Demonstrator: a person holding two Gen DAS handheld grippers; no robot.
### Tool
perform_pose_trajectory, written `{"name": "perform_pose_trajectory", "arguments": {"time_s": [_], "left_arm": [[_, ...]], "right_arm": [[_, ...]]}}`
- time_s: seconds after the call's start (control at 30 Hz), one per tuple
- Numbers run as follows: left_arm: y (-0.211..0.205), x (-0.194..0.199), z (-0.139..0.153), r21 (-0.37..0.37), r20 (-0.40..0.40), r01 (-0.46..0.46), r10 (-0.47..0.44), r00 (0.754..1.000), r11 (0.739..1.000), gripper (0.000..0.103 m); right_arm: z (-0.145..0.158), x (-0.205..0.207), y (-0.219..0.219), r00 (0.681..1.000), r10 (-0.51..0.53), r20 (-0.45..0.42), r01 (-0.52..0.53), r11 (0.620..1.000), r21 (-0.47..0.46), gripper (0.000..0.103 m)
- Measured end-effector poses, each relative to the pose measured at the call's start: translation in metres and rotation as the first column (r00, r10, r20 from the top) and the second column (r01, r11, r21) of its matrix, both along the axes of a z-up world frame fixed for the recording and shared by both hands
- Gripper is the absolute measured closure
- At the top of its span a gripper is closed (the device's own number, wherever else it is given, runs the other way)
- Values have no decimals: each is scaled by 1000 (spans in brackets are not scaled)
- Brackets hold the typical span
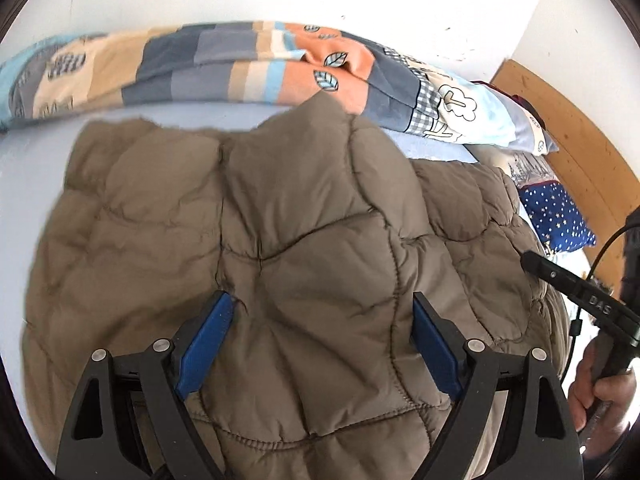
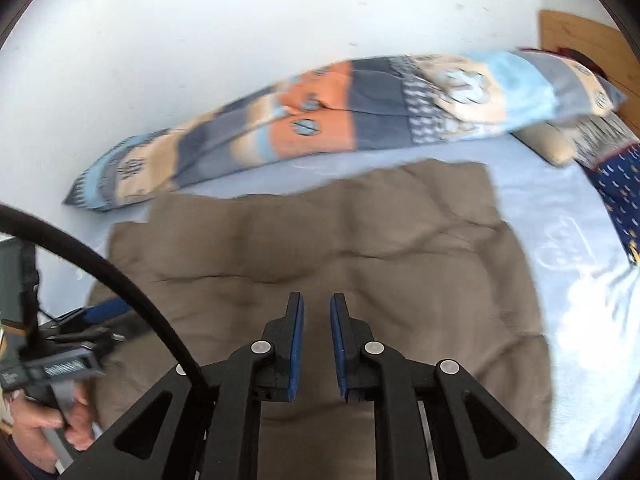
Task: Fold large clothes
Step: 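Press the folded jacket flat with both tools, then lift both tools up and away from the folded brown jacket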
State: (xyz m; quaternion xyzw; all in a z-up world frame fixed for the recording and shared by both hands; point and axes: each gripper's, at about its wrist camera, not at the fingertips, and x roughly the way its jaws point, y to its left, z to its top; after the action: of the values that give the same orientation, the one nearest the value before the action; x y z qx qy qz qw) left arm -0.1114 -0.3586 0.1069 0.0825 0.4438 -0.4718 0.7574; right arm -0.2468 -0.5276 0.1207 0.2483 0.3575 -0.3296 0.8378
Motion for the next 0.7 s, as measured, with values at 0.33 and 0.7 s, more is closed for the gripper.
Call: {"name": "perform_pose_trajectory", "arguments": {"time_s": [0.33,0.7], "left_arm": [[-14,-9,-16,64,82,3,-8,997,998,10],[18,-16,26,29,99,-10,7,995,1000,11]], "right_arm": [[-46,-21,-28,995,-91,-38,95,987,126,92],[-10,-20,-6,998,-63,-21,64,995,82,91]]}}
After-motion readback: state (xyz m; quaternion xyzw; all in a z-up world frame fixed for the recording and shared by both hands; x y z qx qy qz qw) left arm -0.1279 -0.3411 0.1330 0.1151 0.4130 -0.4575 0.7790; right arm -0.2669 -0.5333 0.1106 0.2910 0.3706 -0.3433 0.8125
